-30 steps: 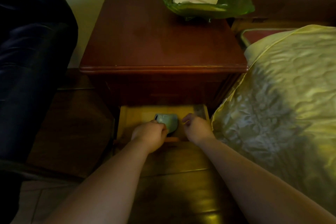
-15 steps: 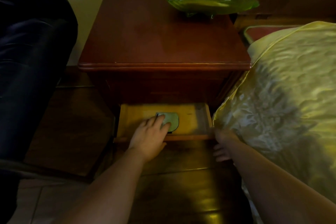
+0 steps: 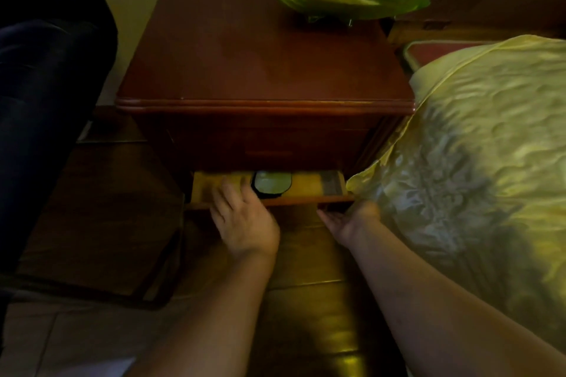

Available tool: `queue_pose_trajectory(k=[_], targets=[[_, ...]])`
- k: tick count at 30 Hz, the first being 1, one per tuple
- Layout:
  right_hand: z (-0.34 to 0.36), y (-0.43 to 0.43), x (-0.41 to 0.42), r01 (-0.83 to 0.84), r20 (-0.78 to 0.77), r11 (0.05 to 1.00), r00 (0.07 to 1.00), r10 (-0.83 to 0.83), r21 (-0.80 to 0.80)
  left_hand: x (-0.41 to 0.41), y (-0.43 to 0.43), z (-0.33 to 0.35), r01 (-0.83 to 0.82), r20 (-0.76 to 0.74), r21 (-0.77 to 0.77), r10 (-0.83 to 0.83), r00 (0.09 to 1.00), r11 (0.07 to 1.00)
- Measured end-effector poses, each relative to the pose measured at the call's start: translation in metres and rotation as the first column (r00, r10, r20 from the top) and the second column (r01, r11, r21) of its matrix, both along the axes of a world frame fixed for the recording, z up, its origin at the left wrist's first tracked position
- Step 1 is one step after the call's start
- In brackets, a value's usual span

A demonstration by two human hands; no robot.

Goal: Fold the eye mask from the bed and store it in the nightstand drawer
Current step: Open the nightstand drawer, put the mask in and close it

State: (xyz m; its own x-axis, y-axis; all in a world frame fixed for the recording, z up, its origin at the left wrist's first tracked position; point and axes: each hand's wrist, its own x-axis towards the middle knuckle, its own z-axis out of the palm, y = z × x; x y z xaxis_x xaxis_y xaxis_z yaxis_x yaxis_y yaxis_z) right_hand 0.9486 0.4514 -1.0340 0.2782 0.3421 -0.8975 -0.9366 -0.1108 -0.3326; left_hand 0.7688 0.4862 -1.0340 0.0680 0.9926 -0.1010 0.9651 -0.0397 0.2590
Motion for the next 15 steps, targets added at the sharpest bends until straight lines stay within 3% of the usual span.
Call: queue_pose_trajectory(k=[5,7,8,10,11,13,15], targets=[[0.001,0.005,-0.014,0.030,0.041,0.999,0.999,-0.030,-0.014,-0.009,-0.012,-0.010,-0.207,0.160,-0.064,0.215,0.963,0.976],[0.007,0.011,-0.023,0.065,0.020,0.998,0.998,-0.066,0.023,-0.017,-0.020,-0.018,-0.358,0.269,-0.219,0.408,0.872,0.908],[0.009,0.015,-0.027,0.086,0.020,0.996,0.996,-0.086,0.034,-0.018,-0.020,-0.020,-0.451,0.346,-0.362,0.567,0.748,0.816],[0.010,0.020,-0.031,0.118,0.049,0.992,0.992,-0.120,0.043,-0.010,-0.009,-0.019,-0.524,0.446,-0.657,0.840,0.310,0.542],[0.010,0.021,-0.032,0.122,0.057,0.991,0.990,-0.126,0.058,-0.007,0.000,-0.018,-0.484,0.470,-0.748,0.878,0.097,0.454],[0.007,0.022,-0.031,0.107,0.045,0.988,0.993,-0.113,0.107,-0.004,0.026,-0.012,-0.330,0.501,-0.843,0.845,-0.190,0.425],[0.007,0.024,-0.030,0.092,0.001,0.977,0.996,-0.094,0.193,-0.004,0.054,-0.001,-0.214,0.512,-0.859,0.788,-0.342,0.465]])
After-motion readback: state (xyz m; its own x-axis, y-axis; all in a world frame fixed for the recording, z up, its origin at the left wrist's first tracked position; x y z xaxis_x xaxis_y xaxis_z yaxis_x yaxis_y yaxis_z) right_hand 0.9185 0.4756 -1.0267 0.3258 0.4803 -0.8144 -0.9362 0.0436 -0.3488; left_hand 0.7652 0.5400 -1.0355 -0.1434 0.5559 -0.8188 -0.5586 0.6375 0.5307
